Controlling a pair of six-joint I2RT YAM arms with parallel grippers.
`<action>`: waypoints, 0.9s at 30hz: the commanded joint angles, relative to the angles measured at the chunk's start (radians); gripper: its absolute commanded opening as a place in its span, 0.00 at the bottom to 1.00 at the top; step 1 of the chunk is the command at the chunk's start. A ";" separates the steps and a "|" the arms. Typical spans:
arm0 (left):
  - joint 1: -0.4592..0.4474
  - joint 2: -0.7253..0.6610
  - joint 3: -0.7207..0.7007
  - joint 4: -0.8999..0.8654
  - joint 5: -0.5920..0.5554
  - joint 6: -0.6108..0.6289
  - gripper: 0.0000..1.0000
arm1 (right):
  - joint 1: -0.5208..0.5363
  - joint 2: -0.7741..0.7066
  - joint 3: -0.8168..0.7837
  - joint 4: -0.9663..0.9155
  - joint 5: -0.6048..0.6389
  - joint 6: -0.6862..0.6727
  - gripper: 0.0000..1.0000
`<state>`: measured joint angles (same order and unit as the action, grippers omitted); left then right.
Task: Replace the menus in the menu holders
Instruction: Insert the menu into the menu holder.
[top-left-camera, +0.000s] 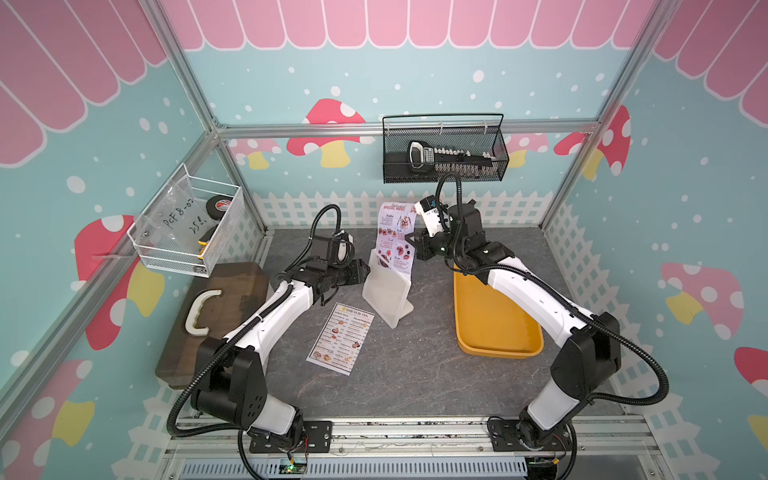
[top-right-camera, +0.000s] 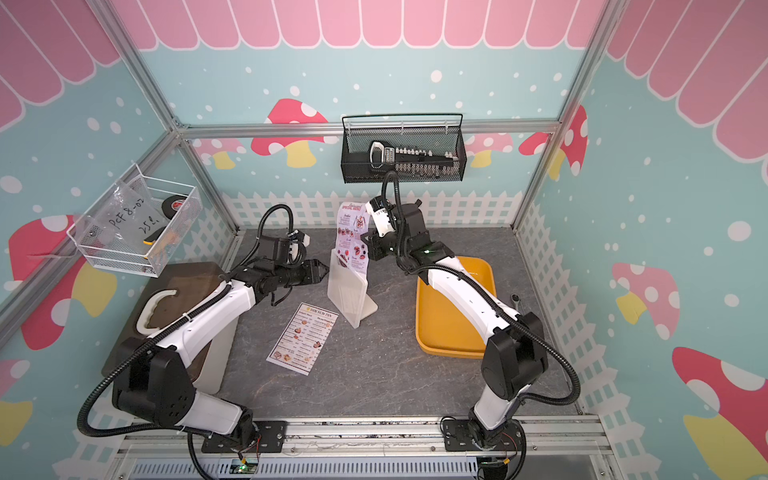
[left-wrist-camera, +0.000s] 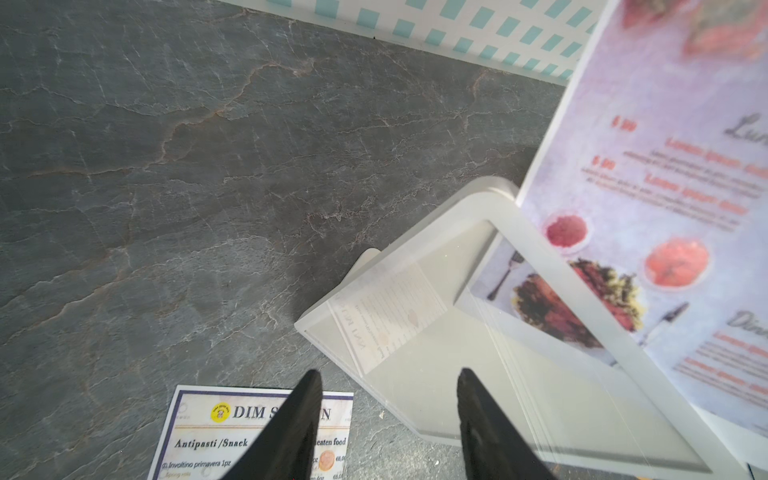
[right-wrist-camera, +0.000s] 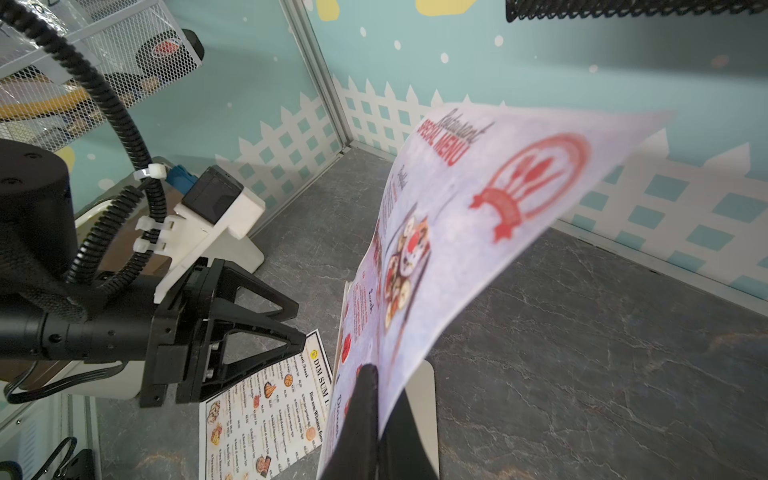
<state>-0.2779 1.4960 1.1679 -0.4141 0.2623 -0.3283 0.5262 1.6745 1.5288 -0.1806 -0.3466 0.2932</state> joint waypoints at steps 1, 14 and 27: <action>-0.002 -0.008 0.028 -0.002 -0.006 0.015 0.54 | 0.013 -0.010 -0.029 0.050 -0.019 -0.002 0.04; -0.001 -0.017 0.021 -0.003 -0.008 0.018 0.54 | 0.029 0.002 -0.037 0.092 -0.004 -0.005 0.04; 0.003 -0.028 0.018 -0.002 -0.016 0.018 0.54 | 0.038 -0.039 -0.116 0.129 0.002 -0.011 0.04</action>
<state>-0.2771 1.4956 1.1679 -0.4141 0.2573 -0.3283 0.5575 1.6730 1.4330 -0.0834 -0.3477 0.2958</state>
